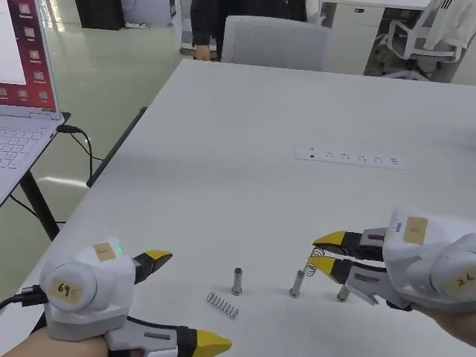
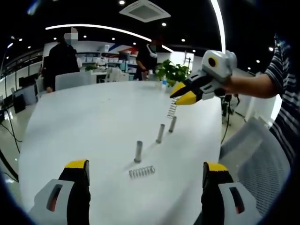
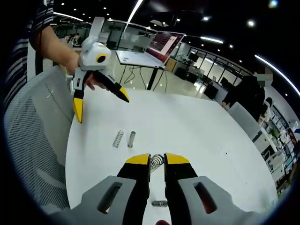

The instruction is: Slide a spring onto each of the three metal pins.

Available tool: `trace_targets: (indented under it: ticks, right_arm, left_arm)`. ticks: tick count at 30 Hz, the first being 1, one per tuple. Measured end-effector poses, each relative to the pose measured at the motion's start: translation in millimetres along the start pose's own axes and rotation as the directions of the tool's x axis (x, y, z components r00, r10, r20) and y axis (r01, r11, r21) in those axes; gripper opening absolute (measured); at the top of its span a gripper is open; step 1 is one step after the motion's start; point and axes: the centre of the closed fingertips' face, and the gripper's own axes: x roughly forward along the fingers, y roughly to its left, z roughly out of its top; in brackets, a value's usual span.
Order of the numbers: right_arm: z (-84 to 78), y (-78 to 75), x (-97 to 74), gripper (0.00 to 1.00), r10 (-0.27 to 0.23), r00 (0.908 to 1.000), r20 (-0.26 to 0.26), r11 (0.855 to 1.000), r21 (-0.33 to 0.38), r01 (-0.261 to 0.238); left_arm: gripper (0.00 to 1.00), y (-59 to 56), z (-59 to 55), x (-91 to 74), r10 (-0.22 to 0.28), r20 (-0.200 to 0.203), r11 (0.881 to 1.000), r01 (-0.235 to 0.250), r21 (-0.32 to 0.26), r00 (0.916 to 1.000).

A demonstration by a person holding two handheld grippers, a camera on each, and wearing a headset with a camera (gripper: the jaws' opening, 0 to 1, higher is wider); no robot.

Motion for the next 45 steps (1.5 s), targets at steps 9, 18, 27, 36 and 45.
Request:
trace_targets:
  ticks: [9, 18, 27, 36, 45]
  right_arm:
    - [-4.3, -5.9, 10.2, 0.08, -0.013, 0.9999, -0.006, 0.999, 0.038, 0.013]
    - [-13.5, -2.3, 16.8, 0.08, -0.004, 0.9997, -0.026, 0.999, 0.048, 0.005]
    - [-19.2, -1.1, 23.5, 0.08, -0.004, 0.9992, -0.039, 0.998, 0.065, 0.007]
    - [-28.5, 4.5, 32.7, 0.08, 0.007, 0.9982, -0.059, 0.998, 0.069, -0.003]
    - [-50.3, 14.0, 48.6, 0.08, 0.024, 0.9938, -0.108, 0.997, 0.075, -0.016]
  left_arm:
    - [0.98, 2.3, 2.4, 0.4, 0.004, 0.006, 1.0, -0.004, -0.004, 1.0]
    - [0.98, 2.5, 1.5, 0.0, 0.002, 0.003, 1.0, -0.002, -0.009, 1.0]
    - [0.98, 3.8, 2.0, -1.8, 0.004, 0.009, 1.0, -0.004, -0.012, 1.0]
    - [0.98, 1.6, 1.6, -1.1, 0.002, 0.01, 1.0, -0.002, -0.02, 1.0]
    - [0.97, 0.9, 1.0, -2.6, 0.001, 0.004, 1.0, -0.001, -0.018, 1.0]
